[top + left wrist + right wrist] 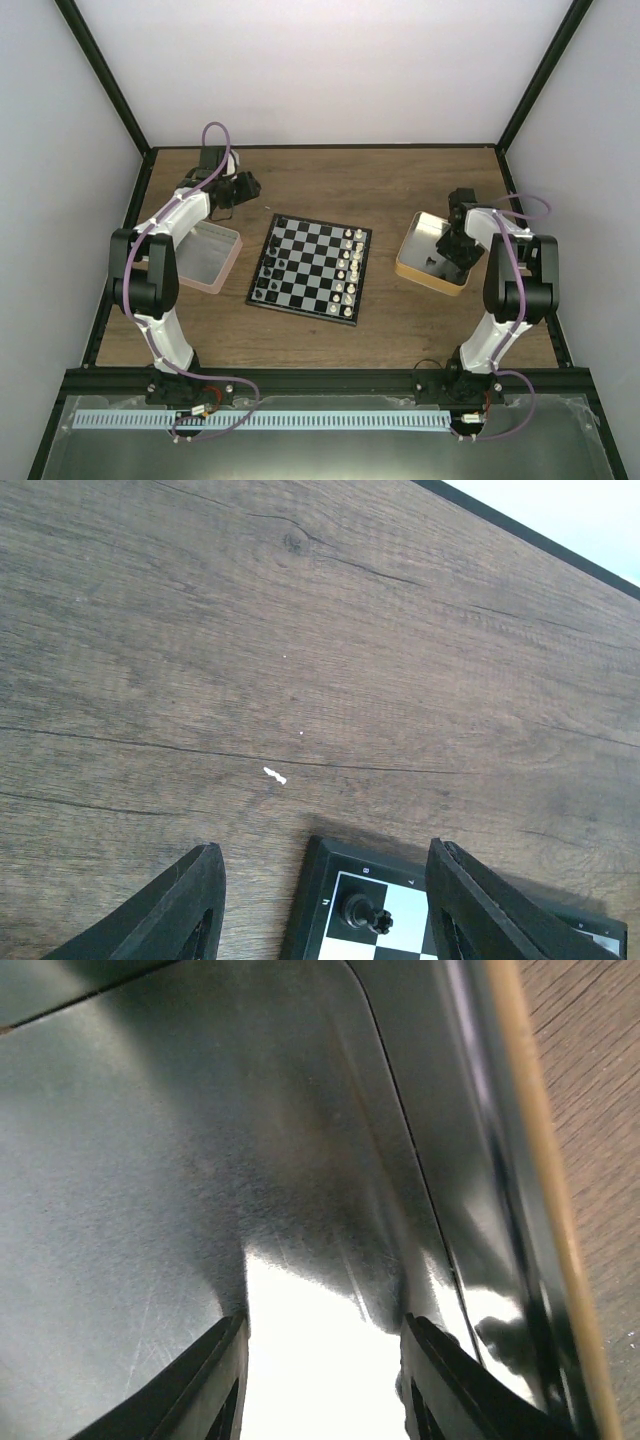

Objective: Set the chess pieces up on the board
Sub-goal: Pick up the chess piece from the storage box.

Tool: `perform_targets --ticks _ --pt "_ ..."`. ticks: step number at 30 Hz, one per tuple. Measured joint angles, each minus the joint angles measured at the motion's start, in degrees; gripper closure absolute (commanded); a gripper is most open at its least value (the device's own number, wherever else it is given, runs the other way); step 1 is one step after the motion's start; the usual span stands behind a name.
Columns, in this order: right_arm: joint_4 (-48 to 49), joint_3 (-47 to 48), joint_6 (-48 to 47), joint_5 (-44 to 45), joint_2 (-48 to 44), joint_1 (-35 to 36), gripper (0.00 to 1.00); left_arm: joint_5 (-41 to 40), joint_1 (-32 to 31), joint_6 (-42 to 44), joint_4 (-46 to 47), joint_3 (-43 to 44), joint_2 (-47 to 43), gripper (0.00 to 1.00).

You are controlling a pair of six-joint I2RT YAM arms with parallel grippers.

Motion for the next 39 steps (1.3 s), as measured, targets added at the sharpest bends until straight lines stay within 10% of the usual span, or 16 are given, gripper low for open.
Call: perform_targets --ticks 24,39 --pt "5.3 0.0 -9.5 -8.4 -3.1 5.6 0.48 0.4 0.0 0.2 0.0 0.0 0.3 0.43" --pt "5.2 0.0 -14.5 -8.6 0.4 6.1 0.6 0.4 0.0 0.2 0.0 0.0 0.3 0.43"
